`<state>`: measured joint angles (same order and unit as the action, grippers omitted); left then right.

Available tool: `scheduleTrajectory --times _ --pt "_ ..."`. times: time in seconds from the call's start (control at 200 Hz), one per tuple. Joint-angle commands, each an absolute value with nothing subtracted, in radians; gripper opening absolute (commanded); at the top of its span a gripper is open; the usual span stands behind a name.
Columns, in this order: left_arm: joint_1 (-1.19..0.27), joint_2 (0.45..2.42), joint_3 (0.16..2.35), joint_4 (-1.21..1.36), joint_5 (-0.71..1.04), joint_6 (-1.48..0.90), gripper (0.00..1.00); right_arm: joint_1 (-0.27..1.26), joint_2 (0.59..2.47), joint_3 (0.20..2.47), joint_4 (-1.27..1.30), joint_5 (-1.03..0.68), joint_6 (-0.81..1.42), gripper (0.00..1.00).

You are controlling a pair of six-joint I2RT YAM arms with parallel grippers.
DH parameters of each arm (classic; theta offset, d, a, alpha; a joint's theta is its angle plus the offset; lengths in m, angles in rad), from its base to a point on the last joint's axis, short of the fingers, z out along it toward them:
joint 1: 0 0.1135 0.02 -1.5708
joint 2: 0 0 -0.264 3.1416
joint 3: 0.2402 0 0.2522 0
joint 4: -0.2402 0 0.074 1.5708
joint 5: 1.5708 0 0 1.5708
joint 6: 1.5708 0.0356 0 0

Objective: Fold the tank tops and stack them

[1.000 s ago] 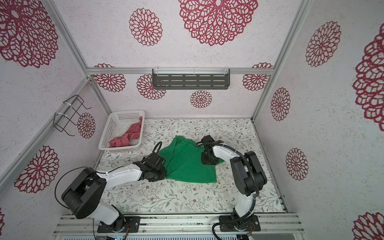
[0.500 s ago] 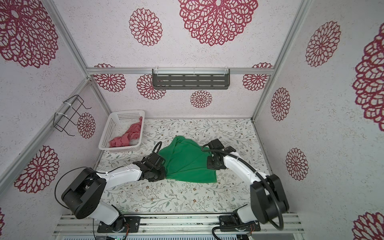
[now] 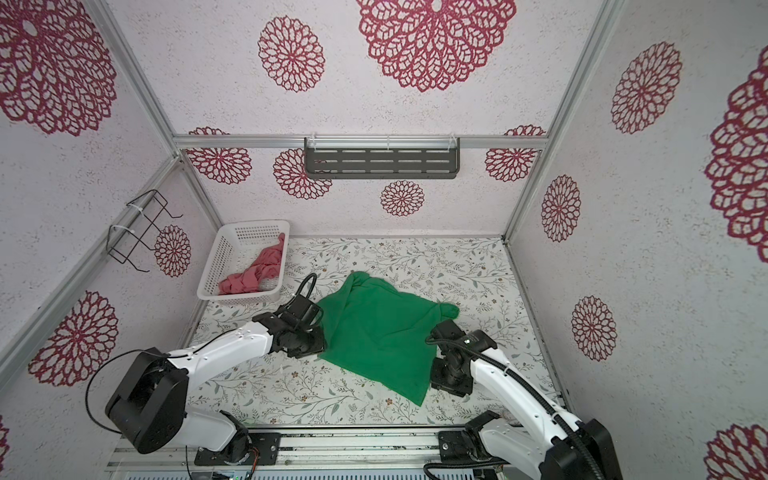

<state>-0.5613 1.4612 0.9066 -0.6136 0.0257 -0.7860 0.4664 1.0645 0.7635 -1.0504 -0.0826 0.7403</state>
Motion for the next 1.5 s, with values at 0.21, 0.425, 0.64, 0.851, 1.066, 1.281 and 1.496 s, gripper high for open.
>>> scheduleTrajectory --times 0.21,0.425,0.64,0.851,1.066,1.281,1.496 --pt "-0.465 1.788 1.281 -0.566 -0.013 -0.562 0.48 0.368 1.299 0.909 -0.732 0.015 0.643 0.41" --pt "-0.445 2.009 1.375 -0.526 0.016 -0.570 0.40 0.367 1.426 0.864 -0.524 0.014 0.631 0.35" --pt "-0.409 1.942 1.145 -0.442 -0.038 -0.675 0.34 0.330 1.622 0.906 -0.425 0.044 0.556 0.28" --pt "-0.339 1.729 0.895 -0.401 -0.137 -0.755 0.31 0.275 1.876 1.126 -0.390 0.049 0.423 0.23" --pt "-0.285 1.632 0.921 -0.477 -0.147 -0.713 0.34 0.246 1.977 1.477 -0.528 0.085 0.310 0.30" --pt "-0.379 1.391 0.918 -0.677 -0.099 -0.785 0.47 0.256 1.671 1.313 -0.787 0.086 0.345 0.50" --pt "-0.576 1.197 0.730 -0.594 0.102 -1.168 0.61 0.255 1.343 0.926 -0.831 -0.017 0.477 0.52"
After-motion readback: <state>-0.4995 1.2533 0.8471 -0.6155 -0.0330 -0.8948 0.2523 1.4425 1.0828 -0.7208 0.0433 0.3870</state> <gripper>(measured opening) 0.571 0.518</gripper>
